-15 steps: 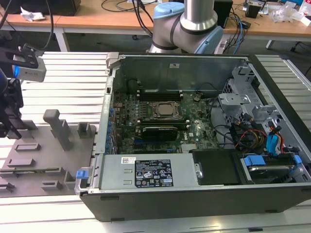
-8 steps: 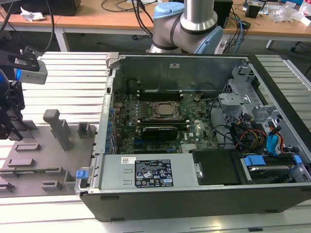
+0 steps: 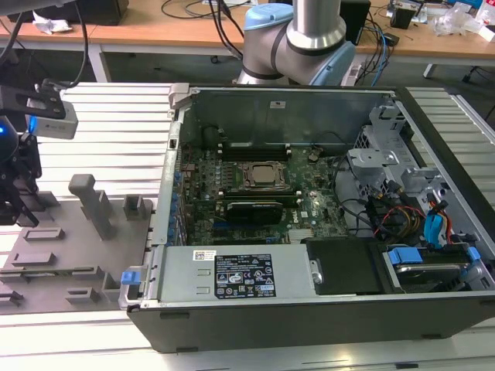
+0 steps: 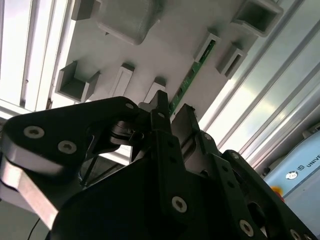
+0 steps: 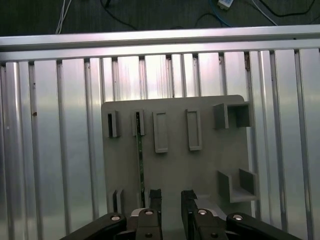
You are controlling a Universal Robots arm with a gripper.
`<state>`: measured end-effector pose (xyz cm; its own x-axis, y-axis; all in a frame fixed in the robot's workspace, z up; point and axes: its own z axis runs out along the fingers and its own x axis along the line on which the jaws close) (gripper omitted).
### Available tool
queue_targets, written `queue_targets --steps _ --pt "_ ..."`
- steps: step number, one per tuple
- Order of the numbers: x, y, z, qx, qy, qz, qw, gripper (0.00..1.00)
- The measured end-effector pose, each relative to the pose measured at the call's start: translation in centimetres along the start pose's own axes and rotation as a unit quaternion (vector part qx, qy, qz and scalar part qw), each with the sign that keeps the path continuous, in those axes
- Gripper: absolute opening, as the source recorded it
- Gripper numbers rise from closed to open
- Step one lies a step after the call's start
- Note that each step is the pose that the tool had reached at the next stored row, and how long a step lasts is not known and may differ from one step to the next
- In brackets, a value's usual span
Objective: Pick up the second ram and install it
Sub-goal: 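Pick up the second ram and move it above second insertion slot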
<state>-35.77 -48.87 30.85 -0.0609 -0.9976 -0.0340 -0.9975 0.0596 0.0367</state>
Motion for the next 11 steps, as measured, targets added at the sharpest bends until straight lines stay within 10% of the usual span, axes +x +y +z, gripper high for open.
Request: queue_targets --steps 11 --pt "0.02 -0.03 0.67 0.0000 0.0000 0.000 1.0000 0.30"
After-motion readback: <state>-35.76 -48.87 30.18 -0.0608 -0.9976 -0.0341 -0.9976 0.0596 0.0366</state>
